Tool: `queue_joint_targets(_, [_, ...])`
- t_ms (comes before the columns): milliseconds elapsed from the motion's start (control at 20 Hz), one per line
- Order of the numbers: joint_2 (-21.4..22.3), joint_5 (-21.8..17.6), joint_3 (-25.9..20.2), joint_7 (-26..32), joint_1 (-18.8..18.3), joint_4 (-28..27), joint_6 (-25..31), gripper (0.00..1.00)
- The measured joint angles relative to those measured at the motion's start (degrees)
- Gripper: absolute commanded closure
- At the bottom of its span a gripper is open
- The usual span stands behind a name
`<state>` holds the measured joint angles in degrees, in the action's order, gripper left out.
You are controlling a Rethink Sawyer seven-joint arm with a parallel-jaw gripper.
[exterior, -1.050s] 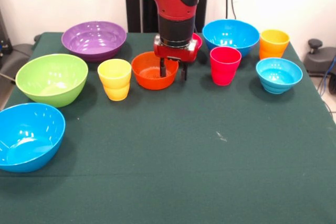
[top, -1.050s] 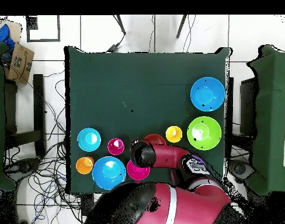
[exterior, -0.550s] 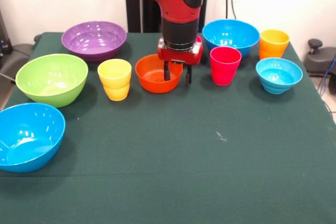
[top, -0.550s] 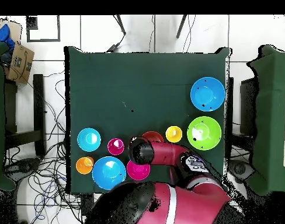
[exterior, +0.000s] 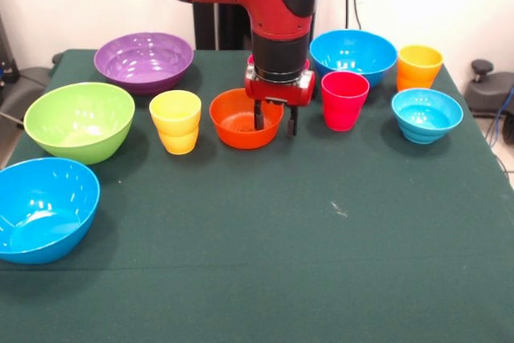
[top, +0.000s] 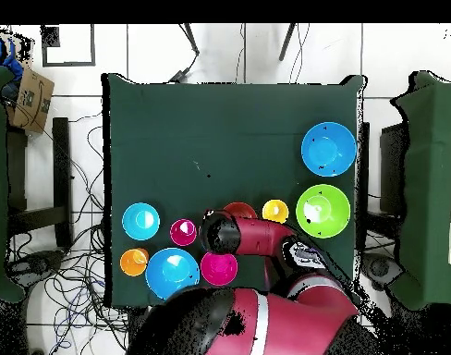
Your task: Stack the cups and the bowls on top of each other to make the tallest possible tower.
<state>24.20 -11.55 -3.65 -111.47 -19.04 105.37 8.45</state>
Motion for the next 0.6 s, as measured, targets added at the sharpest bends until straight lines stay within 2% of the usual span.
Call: queue_joint_targets(600, [-0.6, 1.3, -0.1, 0.0, 1.8, -3.6, 1.4, 0.00])
